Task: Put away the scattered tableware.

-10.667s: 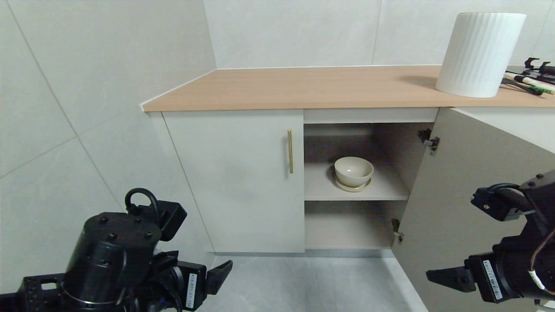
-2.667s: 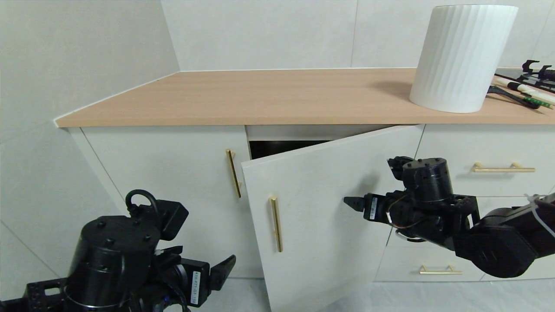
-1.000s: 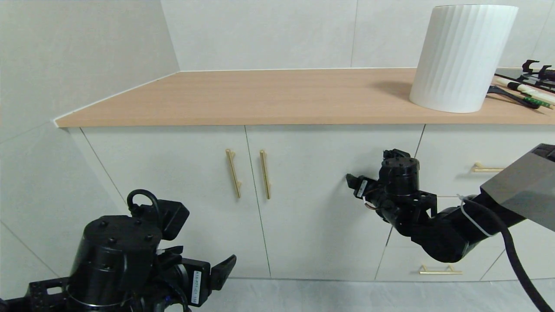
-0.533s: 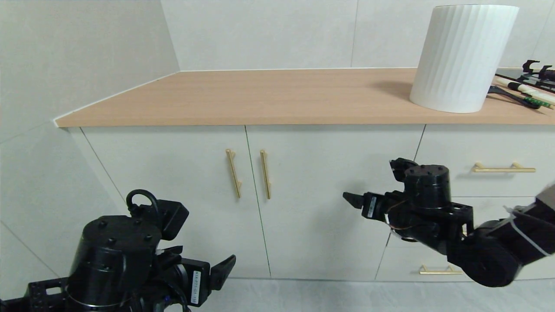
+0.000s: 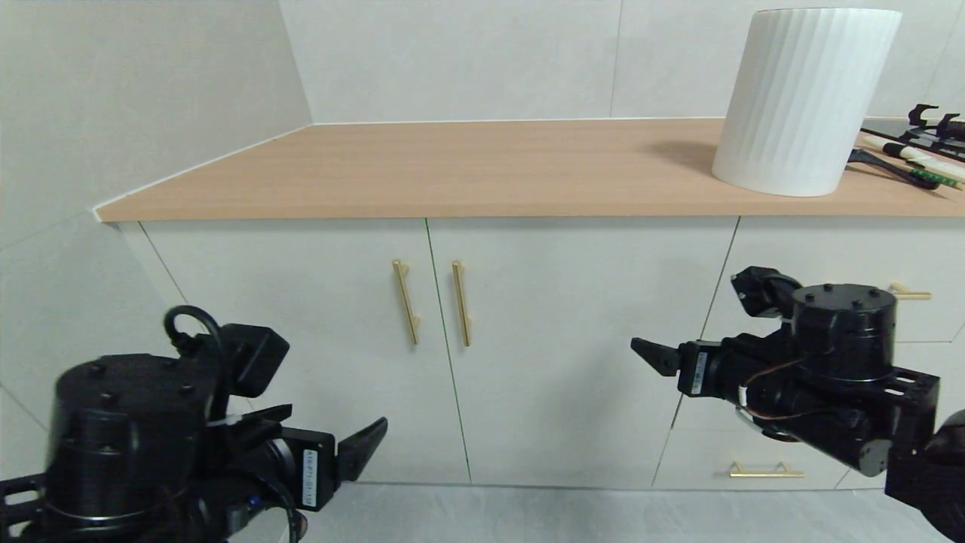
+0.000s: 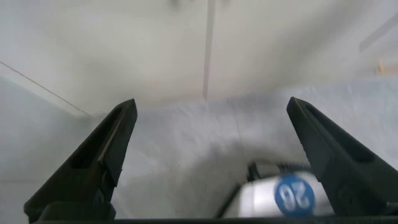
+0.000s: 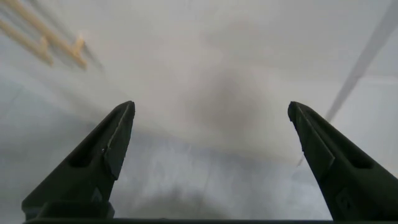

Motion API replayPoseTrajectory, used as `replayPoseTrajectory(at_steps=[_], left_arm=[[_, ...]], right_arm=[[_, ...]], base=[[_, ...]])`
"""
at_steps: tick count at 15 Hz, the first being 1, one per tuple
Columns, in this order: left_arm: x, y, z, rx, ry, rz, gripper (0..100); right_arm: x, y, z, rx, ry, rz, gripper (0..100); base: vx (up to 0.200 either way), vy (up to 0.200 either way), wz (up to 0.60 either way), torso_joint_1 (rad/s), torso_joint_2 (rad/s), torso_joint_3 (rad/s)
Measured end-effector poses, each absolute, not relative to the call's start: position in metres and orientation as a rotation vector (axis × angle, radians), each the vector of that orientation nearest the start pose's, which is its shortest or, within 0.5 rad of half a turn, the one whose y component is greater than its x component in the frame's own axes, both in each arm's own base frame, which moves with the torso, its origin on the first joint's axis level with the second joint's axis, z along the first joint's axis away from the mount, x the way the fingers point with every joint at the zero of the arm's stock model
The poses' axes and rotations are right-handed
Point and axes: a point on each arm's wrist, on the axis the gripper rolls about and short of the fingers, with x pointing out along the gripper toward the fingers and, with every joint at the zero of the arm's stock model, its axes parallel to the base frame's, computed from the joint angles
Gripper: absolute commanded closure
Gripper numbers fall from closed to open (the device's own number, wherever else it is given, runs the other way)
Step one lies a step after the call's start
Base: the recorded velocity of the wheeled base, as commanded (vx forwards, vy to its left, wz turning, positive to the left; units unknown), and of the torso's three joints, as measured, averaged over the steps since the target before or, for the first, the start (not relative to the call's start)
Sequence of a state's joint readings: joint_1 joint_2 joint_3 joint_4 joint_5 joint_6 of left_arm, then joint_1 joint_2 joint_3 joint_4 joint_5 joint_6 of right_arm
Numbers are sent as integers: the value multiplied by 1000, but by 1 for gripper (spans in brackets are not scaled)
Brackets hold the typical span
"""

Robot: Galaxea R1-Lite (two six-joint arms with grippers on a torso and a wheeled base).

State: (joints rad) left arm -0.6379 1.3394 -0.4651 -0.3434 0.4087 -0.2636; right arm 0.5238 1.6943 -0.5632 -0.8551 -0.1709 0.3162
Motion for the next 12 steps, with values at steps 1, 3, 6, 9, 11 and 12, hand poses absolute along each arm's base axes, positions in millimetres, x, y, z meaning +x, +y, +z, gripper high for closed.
replayPoseTrajectory(at_steps=[1,3,6,9,11,12], left_arm=[[154,-97,163,0,448,-148,0],[144,-80,181,-14,357,-116,0],[113,-50,200,-1,214,-72,0],[69,-21,199,59,106,-20,0],[39,-6,190,79,61,17,0],[24,0,186,88,36,42,0]], right_arm=[[235,131,151,218,286,291,0],[214,117,168,212,212,234,0],[171,90,187,161,91,146,0],[123,53,192,103,17,67,0],[92,30,188,60,10,0,0],[73,19,186,43,0,-42,0]], base=[[0,0,0,0,0,0],[0,0,0,0,0,0],[0,0,0,0,0,0],[0,0,0,0,0,0],[0,0,0,0,0,0],[0,0,0,0,0,0]])
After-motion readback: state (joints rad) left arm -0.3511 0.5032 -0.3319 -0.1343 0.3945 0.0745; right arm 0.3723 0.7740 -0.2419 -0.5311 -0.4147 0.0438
